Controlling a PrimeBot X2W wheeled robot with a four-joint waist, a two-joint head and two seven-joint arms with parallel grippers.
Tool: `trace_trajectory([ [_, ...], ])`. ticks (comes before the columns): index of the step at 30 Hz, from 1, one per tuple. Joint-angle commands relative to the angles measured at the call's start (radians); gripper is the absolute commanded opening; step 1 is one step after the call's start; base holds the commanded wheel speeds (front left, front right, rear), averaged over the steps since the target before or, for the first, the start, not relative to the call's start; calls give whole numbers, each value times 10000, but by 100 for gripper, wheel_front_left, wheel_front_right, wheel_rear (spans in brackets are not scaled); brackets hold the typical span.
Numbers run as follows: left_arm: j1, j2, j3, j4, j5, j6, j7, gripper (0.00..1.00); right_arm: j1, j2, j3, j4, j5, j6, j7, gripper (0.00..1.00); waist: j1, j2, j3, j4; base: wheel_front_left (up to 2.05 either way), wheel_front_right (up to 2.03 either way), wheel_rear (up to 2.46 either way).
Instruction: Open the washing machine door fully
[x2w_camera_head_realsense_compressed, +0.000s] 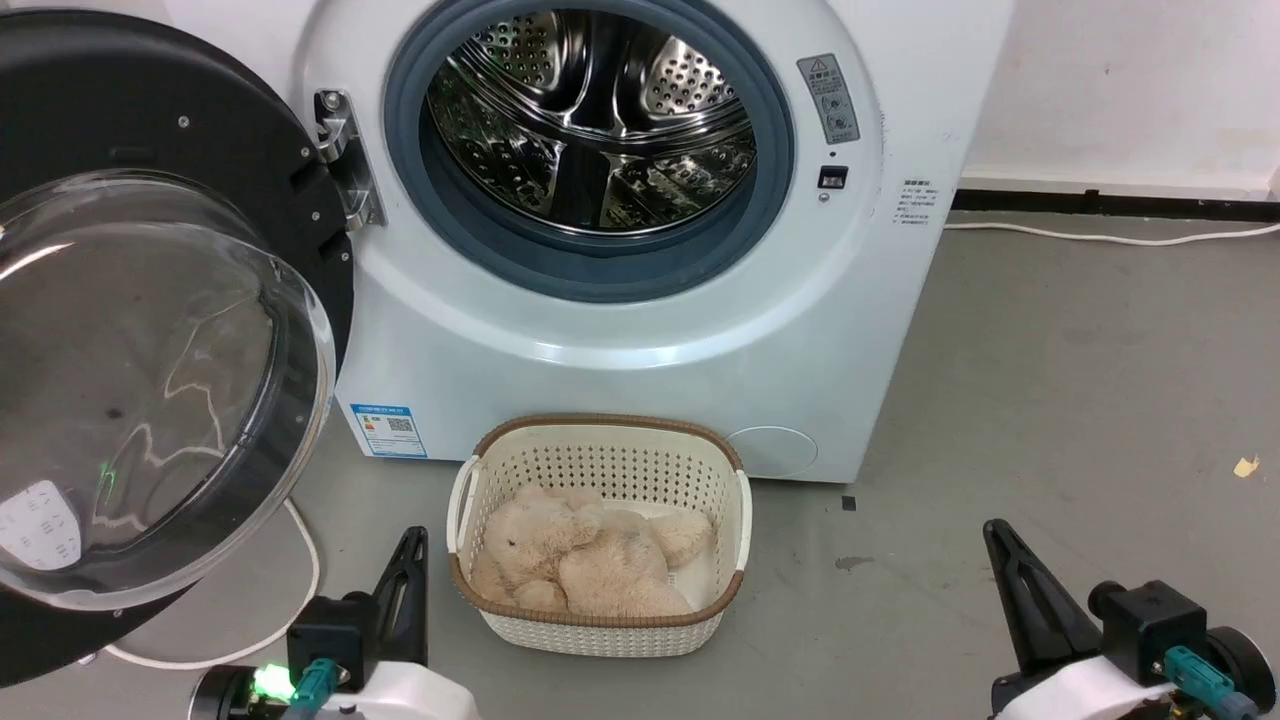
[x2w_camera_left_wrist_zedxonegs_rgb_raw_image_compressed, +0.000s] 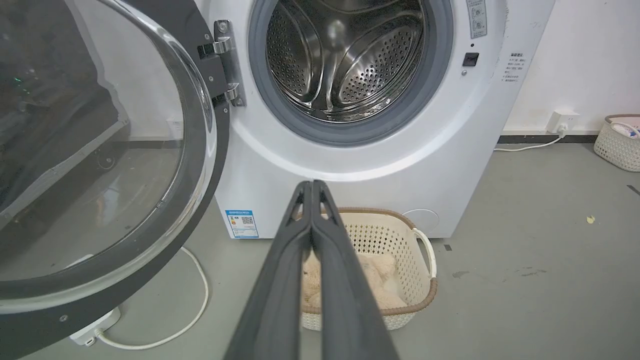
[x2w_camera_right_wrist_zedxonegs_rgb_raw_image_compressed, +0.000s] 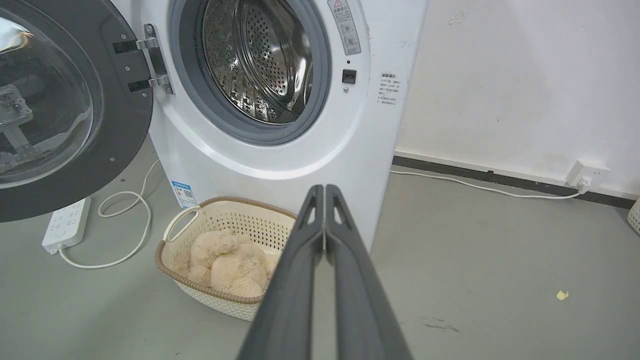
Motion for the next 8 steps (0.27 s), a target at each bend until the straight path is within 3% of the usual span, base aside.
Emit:
trace_trajectory([
  [1, -186, -48, 118, -64, 116, -88, 67, 0, -167, 19, 20, -66, -62, 4, 71, 0, -1, -1, 4, -7, 0, 0, 0],
  [8, -218, -118, 292, -134, 234, -184, 211, 0, -235, 20, 42, -79, -107, 5, 215, 0, -1, -1, 21, -38, 0, 0, 0],
])
